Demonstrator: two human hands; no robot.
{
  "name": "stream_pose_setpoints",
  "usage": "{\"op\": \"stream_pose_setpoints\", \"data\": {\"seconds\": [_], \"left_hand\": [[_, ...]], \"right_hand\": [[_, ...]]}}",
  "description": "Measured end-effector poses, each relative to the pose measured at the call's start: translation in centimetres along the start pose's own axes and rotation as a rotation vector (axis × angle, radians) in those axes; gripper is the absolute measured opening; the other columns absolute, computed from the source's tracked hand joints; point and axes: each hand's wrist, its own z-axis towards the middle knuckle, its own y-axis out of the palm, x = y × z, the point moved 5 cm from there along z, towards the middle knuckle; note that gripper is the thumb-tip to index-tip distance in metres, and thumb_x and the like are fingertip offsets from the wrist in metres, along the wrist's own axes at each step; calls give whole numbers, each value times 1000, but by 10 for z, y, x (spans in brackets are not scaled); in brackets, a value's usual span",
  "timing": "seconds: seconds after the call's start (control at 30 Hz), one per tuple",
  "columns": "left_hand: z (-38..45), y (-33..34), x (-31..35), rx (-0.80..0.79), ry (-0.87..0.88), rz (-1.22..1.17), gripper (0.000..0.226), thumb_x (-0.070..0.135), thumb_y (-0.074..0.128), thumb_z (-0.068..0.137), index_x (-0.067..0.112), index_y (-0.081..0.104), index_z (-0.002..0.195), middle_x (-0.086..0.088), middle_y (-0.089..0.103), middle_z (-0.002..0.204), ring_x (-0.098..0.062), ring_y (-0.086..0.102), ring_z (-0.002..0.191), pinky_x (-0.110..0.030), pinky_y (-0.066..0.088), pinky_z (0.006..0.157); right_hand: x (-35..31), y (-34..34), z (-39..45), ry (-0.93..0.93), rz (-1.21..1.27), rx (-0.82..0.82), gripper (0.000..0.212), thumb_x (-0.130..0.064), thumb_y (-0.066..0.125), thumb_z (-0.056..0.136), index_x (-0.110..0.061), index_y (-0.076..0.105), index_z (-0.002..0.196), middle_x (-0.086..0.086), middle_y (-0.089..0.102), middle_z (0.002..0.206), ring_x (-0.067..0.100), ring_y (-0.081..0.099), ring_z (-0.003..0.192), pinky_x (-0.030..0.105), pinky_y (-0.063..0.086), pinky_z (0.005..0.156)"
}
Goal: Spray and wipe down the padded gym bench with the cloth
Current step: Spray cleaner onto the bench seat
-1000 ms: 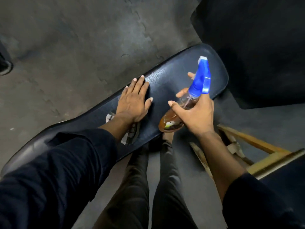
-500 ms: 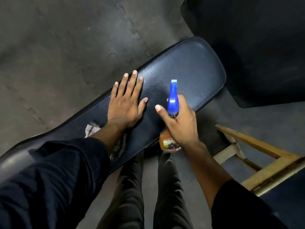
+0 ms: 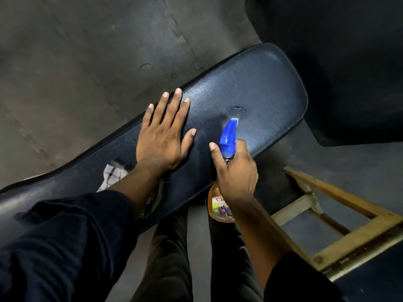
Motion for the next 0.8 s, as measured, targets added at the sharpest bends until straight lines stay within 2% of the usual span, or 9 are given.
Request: {"op": "stream_pose_setpoints", "data": {"seconds": [0.13,0.33,0.4,0.5,0.67,0.8], "left_hand": [[-3,1,0,-2,-11,-22,73,58,35,110,24,19,173,2,10,183,-24,12,169,-52,17,135],[-26,-2,-9,-46,-64,-37,73,57,34,111,22,17,173,3,8,183,-23,7,170,-53,13,136],[-38,-5,-19,-59,-65,-51,73,57,35,111,23,18,173,4,8,183,-22,7,170,-53,12,136],[-60,-9,-43,-60,-83,-34,74,59,34,110,25,17,173,5,7,183,-22,8,170,-54,14,135],[-109,-12,-79,-46,-134,15,75,61,31,110,26,13,174,6,4,183,-22,6,170,-54,14,134],[-125,-11,-88,-39,-155,19,76,61,30,109,25,14,174,5,4,183,-21,4,170,-53,14,134]], "right_hand": [[-7,-5,-13,-47,29,-30,50,-74,60,91,-29,49,110,-1,72,99,34,67,93,37,38,70],[-15,5,-38,-129,-73,-178,42,-70,59,91,-33,39,94,0,72,98,39,67,94,45,51,77],[-20,10,-53,-194,-73,-198,41,-66,65,87,-33,43,97,-5,71,99,35,67,93,47,53,80],[-25,19,-75,-298,-67,-241,44,-60,73,83,-35,49,110,-10,71,103,26,68,94,39,53,76],[-29,33,-98,-334,-80,-284,41,-67,62,82,-35,44,100,-8,70,96,22,63,87,36,39,71],[-34,41,-112,-354,-94,-333,41,-71,58,82,-37,42,97,-9,67,97,26,68,86,37,47,70]]}}
